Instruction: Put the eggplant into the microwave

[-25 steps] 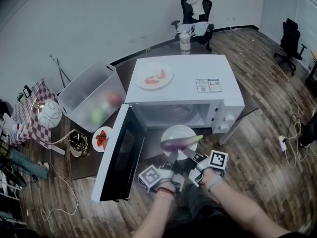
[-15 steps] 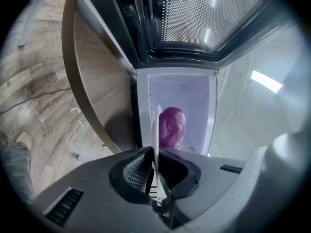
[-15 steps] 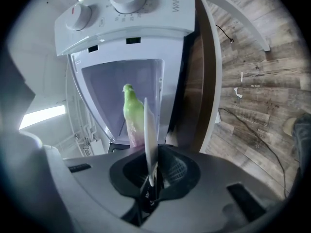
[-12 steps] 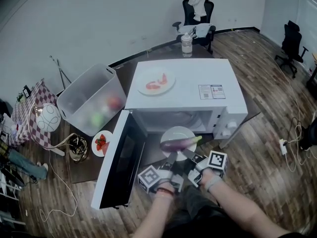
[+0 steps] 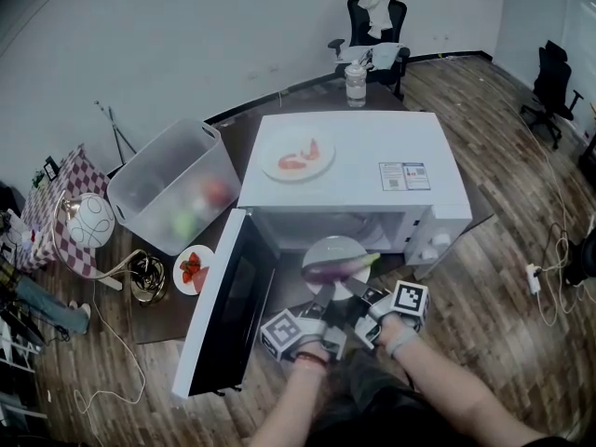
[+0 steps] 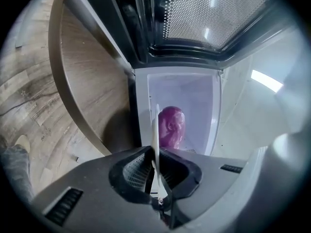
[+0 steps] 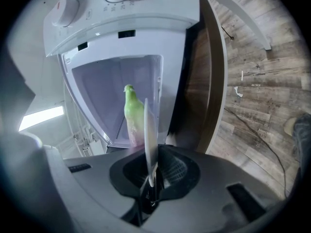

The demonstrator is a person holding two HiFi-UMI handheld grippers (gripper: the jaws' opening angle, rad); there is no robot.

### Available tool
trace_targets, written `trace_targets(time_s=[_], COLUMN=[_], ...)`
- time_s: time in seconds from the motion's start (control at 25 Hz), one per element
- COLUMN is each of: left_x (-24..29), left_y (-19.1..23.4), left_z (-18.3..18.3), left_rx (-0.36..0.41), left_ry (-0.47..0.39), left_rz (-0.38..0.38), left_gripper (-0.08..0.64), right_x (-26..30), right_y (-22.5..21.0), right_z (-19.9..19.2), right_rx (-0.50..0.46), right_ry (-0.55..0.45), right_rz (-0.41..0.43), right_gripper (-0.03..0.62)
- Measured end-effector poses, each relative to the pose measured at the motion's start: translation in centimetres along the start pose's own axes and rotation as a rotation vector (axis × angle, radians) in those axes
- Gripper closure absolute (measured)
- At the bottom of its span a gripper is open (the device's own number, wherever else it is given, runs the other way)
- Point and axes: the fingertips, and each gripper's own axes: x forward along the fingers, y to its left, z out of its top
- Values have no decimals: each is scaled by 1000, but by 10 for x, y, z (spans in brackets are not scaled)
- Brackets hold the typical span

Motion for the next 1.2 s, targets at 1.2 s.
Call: trace_targets(time_s=[1.2], left_x=[3], left_y=[-14], left_z=[-17], left_rx=[51], left_ry=[108], left_rz=[-59], left_gripper=[538], right_x=[17], right_y=[7], right_z=[23], right_rx=[-16], right_ry=[-23], right_rz=[-16], right_gripper=[569])
